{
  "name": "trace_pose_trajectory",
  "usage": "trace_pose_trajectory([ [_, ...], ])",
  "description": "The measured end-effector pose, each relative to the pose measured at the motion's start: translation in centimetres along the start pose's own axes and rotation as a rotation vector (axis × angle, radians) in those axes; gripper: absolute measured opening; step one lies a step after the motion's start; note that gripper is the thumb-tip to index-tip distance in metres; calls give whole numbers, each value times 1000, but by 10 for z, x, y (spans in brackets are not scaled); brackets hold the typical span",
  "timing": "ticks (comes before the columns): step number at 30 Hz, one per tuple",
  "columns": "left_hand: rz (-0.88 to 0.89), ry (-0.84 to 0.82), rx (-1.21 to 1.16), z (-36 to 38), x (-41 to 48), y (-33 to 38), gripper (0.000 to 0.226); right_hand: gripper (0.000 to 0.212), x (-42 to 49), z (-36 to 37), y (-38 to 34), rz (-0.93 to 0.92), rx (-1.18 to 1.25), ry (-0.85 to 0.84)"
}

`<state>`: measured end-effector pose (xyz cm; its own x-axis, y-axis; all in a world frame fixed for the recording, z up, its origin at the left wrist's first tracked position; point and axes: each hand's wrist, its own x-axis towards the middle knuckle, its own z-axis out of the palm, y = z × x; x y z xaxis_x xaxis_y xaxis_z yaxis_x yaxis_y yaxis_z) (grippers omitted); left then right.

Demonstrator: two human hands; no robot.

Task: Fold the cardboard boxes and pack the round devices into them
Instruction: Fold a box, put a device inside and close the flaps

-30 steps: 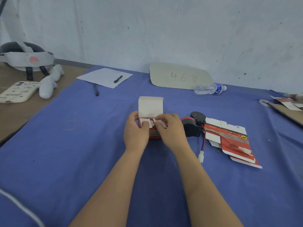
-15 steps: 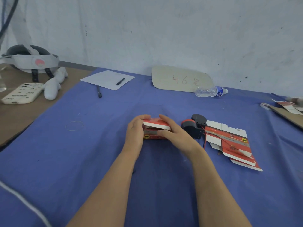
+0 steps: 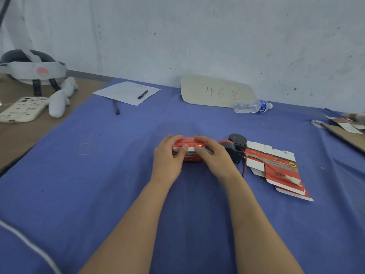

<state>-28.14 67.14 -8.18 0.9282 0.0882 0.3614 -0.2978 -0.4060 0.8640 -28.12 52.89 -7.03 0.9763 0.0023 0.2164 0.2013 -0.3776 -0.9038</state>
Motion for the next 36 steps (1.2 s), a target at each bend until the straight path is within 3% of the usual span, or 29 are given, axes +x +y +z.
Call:
trace_pose_trajectory([
  [12,9,136,23,2,1,2,31,29,0,17,1,-47,-142,279],
  [19,19,133,-10,4,-1,4,17,27,0,17,-3,-37,-96,205],
  [26,-15,96,-13,5,1,2,21,19,2,18,-4,63,101,167],
  [31,-44,115,-60,4,2,2,9,22,4,24,-5,102,156,217],
  [36,-116,109,-72,3,5,1,14,35,5,24,-7,192,231,224],
])
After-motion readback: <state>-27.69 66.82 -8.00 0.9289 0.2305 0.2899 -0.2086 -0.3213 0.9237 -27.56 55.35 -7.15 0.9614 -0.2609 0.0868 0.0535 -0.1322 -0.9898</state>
